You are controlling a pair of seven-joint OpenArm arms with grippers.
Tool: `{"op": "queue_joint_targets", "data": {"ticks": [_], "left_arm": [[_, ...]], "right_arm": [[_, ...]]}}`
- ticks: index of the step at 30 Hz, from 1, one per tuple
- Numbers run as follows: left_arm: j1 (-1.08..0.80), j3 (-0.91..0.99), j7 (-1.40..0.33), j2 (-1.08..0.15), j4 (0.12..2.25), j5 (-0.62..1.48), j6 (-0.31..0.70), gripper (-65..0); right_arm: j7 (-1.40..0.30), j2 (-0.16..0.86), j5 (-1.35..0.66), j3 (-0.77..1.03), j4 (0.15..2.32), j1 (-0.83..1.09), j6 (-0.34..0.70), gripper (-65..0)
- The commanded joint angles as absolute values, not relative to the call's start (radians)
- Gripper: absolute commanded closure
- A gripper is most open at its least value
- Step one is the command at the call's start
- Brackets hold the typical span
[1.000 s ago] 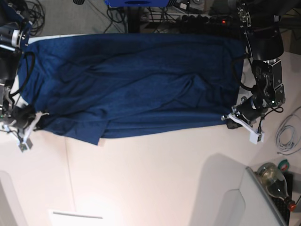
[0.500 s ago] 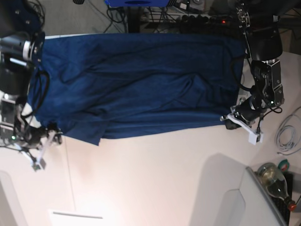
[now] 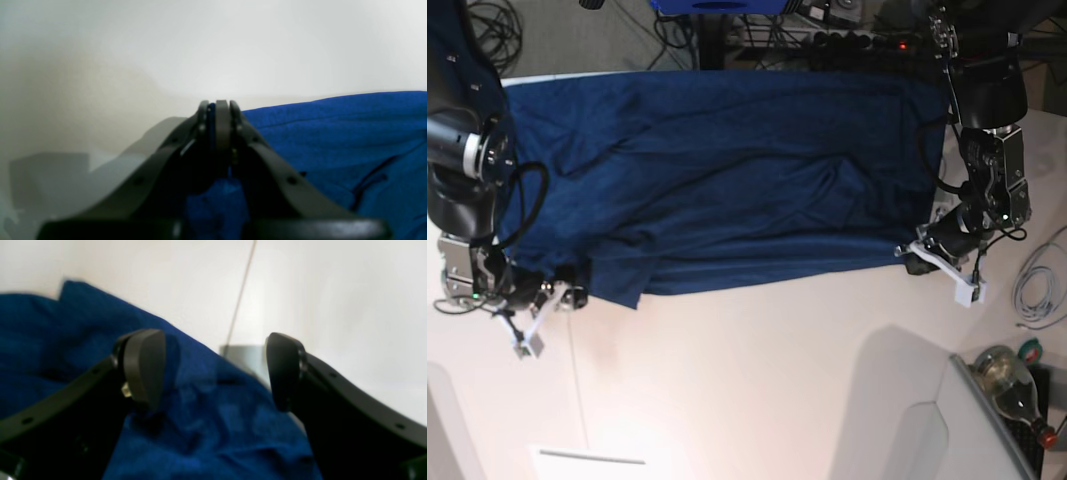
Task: Layout the t-shirt on the table in an organized manner, then fold the t-shirt properly
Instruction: 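Lift both held corners and fold the shirt lengthwise over itself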
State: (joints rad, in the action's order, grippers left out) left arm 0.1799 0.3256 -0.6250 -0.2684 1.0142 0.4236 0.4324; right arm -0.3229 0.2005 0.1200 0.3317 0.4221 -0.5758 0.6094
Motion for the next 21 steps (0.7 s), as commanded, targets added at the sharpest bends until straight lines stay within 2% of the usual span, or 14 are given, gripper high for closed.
{"op": "queue_joint_targets", "data": {"ticks": [1,10,12,16,17,19,21], "left_arm": [[0.199,0.329,-0.608,-0.28,1.03,0.437,0.433,0.0],[0.182,0.329,-0.608,-0.283,1.032,0.437,0.433,0.0],[0.182,0.329,-0.608,-0.283,1.032,0.437,0.433,0.0],[0.18,0.329,-0.608,-0.285,1.032,0.437,0.433,0.0],[0.18,0.329,-0.608,-0.285,1.032,0.437,0.433,0.0],[0.18,0.329,-0.608,-0.285,1.032,0.437,0.433,0.0],[0.18,0.329,-0.608,-0.283,1.032,0.437,0.433,0.0]], "right_arm": [[-0.3,0.214,0.113,0.332,0.42,-0.601,0.605,-43.4],[-0.245,0.2,0.196,0.335,0.414,-0.587,0.544,-42.5],[-0.239,0.197,0.196,0.335,0.414,-0.585,0.544,-35.1],[-0.242,0.196,0.196,0.335,0.414,-0.585,0.539,-10.4],[-0.242,0.196,0.196,0.335,0.414,-0.585,0.527,-6.0],[-0.242,0.196,0.196,0.335,0.415,-0.585,0.518,0.0],[-0.242,0.196,0.196,0.335,0.421,-0.587,0.518,0.0]]}}
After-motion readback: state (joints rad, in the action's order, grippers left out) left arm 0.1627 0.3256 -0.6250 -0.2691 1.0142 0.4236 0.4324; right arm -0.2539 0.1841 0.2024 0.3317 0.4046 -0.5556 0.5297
